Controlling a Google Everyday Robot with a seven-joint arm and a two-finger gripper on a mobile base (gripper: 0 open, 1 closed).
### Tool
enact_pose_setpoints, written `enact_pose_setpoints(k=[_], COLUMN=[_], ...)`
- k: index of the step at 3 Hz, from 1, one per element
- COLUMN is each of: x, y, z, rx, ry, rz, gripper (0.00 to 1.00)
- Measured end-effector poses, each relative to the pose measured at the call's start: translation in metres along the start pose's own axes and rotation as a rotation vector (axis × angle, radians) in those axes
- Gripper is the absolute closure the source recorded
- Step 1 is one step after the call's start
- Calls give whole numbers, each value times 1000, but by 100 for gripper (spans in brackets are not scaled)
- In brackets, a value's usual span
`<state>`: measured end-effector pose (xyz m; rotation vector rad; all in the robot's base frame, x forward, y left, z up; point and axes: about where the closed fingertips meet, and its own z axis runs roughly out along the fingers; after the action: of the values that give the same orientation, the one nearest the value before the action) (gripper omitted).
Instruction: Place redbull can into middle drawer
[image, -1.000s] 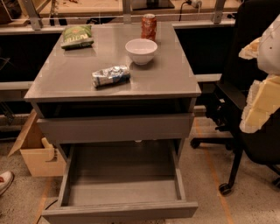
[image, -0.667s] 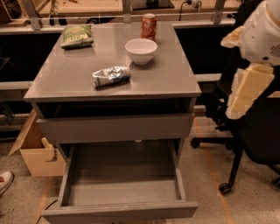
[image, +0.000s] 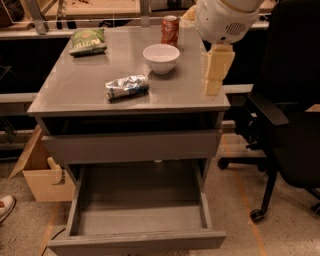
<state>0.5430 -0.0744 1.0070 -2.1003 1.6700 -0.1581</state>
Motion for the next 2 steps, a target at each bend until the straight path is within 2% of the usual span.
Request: enact_pose_setpoints(k=[1, 2], x=[0, -3], y=[0, -5], z=[0, 17], rx=[0, -29], ry=[0, -16], rz=[1, -20], gripper=[0, 0])
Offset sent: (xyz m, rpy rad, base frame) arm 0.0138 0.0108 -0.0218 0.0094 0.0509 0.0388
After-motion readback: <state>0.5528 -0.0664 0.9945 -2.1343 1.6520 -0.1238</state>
